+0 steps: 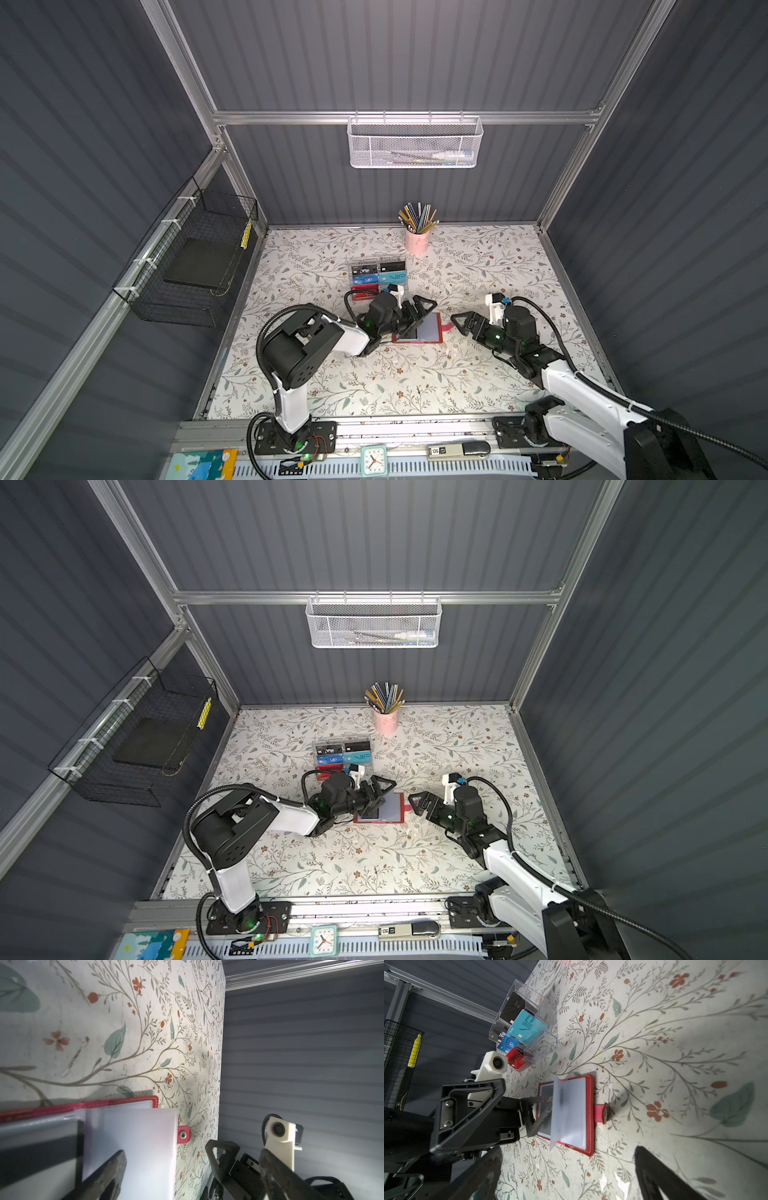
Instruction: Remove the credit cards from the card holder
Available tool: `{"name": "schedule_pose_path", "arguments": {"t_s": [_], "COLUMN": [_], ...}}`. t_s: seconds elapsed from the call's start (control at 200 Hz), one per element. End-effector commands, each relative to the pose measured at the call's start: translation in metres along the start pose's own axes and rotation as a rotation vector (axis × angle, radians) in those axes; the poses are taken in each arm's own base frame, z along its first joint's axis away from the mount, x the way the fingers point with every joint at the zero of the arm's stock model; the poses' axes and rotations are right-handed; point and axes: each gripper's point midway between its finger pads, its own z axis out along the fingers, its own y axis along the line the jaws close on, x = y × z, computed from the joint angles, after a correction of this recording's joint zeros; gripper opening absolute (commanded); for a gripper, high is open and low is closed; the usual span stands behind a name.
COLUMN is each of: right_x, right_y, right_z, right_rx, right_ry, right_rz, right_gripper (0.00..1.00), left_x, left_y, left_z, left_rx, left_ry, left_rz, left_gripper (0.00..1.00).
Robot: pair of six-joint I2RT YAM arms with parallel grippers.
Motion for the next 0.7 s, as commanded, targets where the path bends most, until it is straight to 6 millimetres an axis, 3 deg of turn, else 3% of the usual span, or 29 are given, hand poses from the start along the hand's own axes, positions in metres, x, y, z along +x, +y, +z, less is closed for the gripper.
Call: {"name": "schedule_pose_path", "arguments": {"t_s": [0.0, 0.12, 0.355, 0.54, 0.695], "right_x": [0.007, 0.009, 0.017, 0.022, 0.030], "right_y": [-0.009, -0.002, 0.021, 0.049, 0.057], "right_z": [-0.005, -0.005, 0.008, 0.025, 0.046], "right_rx": [0.042, 0.010, -0.041, -0.132, -0.165], "right_ry": [0.024, 0.036, 0.079, 0.125, 0.185], "right_rz": [-0.016, -0.023, -0.087, -0.126, -0.122], "right_gripper": [0.99, 0.99, 0.99, 0.99, 0.92], "left_x": [-0.003, -0.011, -0.038, -0.031, -0.027], "left_y": [-0.002, -0.004, -0.016, -0.009, 0.004], "left_z": [0.000, -0.014, -0.064, -0.068, -0.065], "left_rx": [0.011, 0.010, 0.028, 0.023, 0.015], "left_ry": [-0.016, -0.039, -0.094, -0.066, -0.057], "left_rz": [0.003, 0.011, 0.023, 0.034, 0.013], "left_gripper": [1.00, 1.00, 1.00, 1.00, 1.00]}}
